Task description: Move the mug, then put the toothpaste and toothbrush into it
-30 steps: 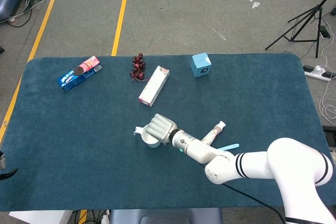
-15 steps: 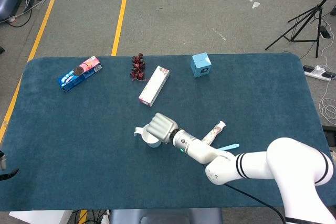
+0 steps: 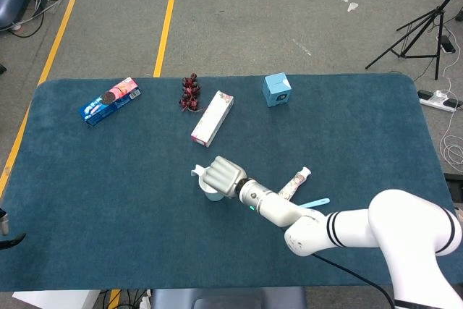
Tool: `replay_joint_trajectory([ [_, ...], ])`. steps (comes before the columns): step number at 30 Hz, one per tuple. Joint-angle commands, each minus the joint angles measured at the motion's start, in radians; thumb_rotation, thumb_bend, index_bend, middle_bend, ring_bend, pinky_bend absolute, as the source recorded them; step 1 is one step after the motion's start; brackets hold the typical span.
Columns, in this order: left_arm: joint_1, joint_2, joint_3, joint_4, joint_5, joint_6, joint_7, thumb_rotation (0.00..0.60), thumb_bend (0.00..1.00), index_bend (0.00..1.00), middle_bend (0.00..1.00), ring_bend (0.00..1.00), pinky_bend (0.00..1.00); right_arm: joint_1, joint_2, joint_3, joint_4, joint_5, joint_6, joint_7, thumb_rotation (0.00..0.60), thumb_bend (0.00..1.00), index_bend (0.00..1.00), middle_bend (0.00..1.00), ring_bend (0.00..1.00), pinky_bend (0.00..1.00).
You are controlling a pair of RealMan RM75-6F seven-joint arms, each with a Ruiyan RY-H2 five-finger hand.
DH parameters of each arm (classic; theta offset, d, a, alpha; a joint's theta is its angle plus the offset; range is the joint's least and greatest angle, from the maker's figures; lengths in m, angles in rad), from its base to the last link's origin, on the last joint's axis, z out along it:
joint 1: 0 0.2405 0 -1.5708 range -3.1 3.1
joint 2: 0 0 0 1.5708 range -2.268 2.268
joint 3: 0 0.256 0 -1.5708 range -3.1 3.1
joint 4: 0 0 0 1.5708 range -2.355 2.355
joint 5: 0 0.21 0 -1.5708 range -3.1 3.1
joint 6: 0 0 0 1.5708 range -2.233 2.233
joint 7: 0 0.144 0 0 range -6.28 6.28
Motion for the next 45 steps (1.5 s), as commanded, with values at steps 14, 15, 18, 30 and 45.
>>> replay_joint_trajectory([
  [14,-0.002,-0.002,0.005,-0.002,0.003,0.0,0.014,0.6,0.0,0.78,0.48,0.42,0.56,-0.003,0.021,-0.014,-0.021,0.01,0.013,-0.016,0.6,0.34,0.63,1.0,0.92,0.99],
  [15,-0.002,-0.002,0.005,-0.002,0.003,0.0,0.014,0.6,0.0,0.78,0.48,0.43,0.56,-0.003,0.02,-0.014,-0.021,0.011,0.014,-0.017,0.6,0.35,0.63,1.0,0.92,0.99],
  [18,-0.002,-0.002,0.005,-0.001,0.002,0.0,0.014,0.6,0.0,0.78,0.48,0.43,0.56,-0.002,0.02,-0.015,-0.023,0.014,0.016,-0.02,0.6,0.35,0.63,1.0,0.92,0.99],
  [30,-0.002,-0.004,0.007,0.0,0.008,0.003,0.017,0.6,0.0,0.78,0.48,0.42,0.56,0.002,0.031,-0.023,-0.043,0.034,0.041,-0.052,0.6,0.38,0.63,1.0,0.92,0.99],
  [45,0.001,-0.003,0.008,-0.006,0.018,0.014,0.018,0.6,0.0,0.78,0.48,0.43,0.56,-0.005,0.032,-0.022,-0.051,0.036,0.083,-0.08,0.6,0.42,0.67,1.0,0.92,0.99],
])
